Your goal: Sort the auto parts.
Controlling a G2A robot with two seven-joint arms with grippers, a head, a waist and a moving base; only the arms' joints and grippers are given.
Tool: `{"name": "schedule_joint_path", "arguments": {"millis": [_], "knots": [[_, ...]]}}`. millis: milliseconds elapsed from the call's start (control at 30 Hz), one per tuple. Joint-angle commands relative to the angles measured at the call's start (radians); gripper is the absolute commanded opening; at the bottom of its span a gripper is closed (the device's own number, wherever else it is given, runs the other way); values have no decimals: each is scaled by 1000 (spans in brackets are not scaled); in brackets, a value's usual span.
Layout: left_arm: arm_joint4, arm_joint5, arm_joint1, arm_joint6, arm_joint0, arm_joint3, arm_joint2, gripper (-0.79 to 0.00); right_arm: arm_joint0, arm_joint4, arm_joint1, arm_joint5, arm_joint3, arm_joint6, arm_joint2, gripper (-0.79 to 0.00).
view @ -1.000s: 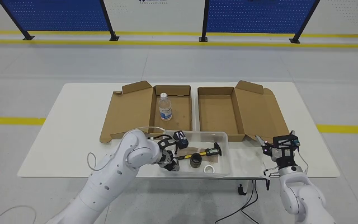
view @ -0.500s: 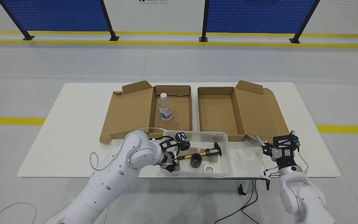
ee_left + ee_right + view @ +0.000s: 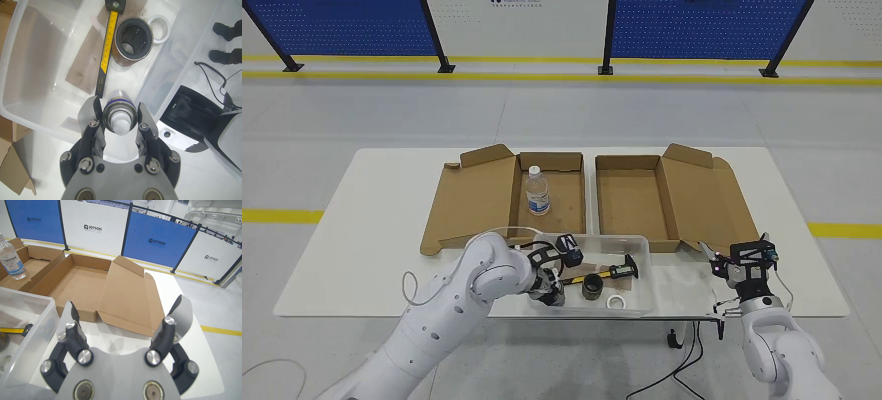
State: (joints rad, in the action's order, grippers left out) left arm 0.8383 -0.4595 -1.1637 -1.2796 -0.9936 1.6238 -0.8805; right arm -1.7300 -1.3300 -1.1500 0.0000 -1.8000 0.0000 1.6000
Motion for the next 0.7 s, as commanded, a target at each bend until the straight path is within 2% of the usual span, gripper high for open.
{"name": "schedule_joint_path", "arguments": {"millis": [0, 267, 667], "knots": [[-2, -2, 3, -1, -1, 11, -7, -785, 0, 0, 0, 0, 0, 0, 0, 0], [0, 7, 15, 15, -8, 67, -32, -785, 0, 0, 0, 0, 0, 0, 0, 0], [-40, 26, 38, -17, -26, 234, -95, -785, 0, 0, 0, 0, 0, 0, 0, 0]]}}
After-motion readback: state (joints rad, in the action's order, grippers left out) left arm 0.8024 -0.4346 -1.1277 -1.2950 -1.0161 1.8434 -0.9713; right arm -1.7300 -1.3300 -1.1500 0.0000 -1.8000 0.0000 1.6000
